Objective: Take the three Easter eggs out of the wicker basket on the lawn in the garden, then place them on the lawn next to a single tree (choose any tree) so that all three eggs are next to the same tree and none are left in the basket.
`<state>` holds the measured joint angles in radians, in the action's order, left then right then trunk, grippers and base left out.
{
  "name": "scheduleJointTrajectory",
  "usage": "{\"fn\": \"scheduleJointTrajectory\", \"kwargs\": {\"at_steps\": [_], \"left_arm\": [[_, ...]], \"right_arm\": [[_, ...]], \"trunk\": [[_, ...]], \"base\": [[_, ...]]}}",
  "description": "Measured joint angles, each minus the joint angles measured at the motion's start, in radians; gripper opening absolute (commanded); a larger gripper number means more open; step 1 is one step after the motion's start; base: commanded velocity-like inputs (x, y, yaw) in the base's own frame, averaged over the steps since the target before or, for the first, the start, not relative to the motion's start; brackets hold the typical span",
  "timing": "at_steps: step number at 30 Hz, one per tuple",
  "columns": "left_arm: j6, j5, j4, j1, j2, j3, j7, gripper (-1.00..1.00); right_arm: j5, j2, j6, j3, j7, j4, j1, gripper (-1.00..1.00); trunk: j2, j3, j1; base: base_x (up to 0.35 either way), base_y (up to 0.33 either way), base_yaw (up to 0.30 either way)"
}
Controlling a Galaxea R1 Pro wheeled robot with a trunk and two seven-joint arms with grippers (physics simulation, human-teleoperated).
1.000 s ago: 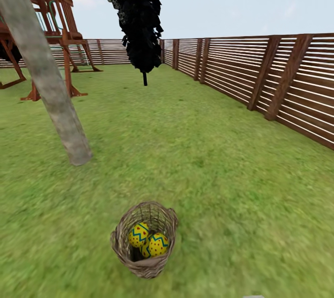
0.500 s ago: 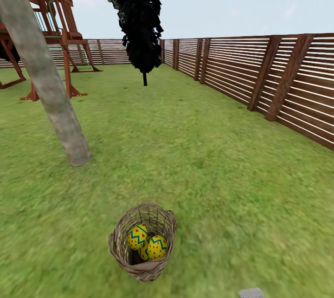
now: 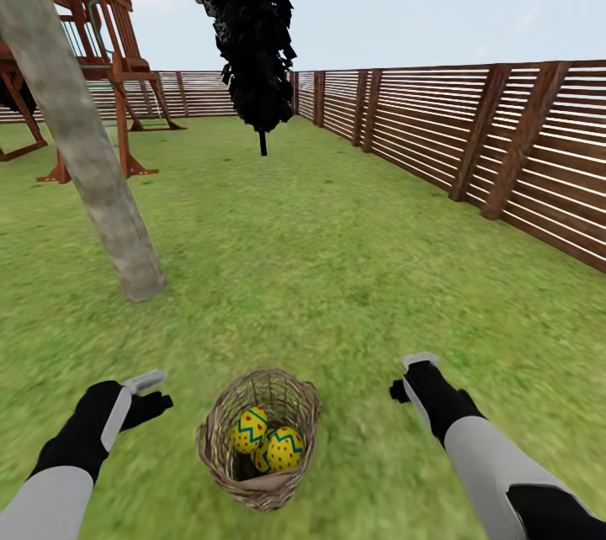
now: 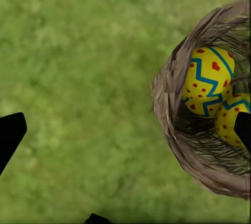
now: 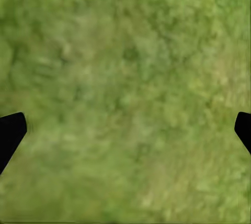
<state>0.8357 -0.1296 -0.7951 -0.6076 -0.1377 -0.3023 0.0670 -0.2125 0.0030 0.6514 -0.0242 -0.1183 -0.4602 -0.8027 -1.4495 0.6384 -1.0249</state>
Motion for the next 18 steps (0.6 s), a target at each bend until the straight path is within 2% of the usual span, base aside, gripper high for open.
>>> {"fn": "scheduleJointTrajectory", "kwargs": {"at_steps": [5, 9, 14, 18], "left_arm": [[0.004, -0.004, 0.002, -0.001, 0.020, -0.003, 0.001, 1.00], [0.003, -0.005, 0.038, -0.001, 0.037, -0.003, 0.002, 1.00], [0.000, -0.005, 0.079, -0.001, 0.040, -0.003, 0.003, 1.00], [-0.001, -0.004, 0.113, -0.001, 0.040, -0.003, 0.004, 1.00]], "right_arm": [[-0.003, 0.021, 0.044, 0.005, 0.001, 0.002, -0.009, 1.00], [-0.009, 0.023, 0.044, 0.045, 0.005, 0.005, -0.010, 1.00], [-0.009, 0.023, 0.042, 0.058, 0.008, 0.006, -0.009, 1.00], [-0.006, 0.019, 0.034, 0.059, 0.034, 0.001, -0.008, 1.00]], "trunk": [[0.000, 0.000, 0.000], [0.000, 0.000, 0.000], [0.000, 0.000, 0.000], [0.000, 0.000, 0.000]], "base": [[0.260, 0.000, 0.000], [0.315, 0.000, 0.136], [0.320, 0.000, 0.229], [0.277, 0.000, 0.033]]}}
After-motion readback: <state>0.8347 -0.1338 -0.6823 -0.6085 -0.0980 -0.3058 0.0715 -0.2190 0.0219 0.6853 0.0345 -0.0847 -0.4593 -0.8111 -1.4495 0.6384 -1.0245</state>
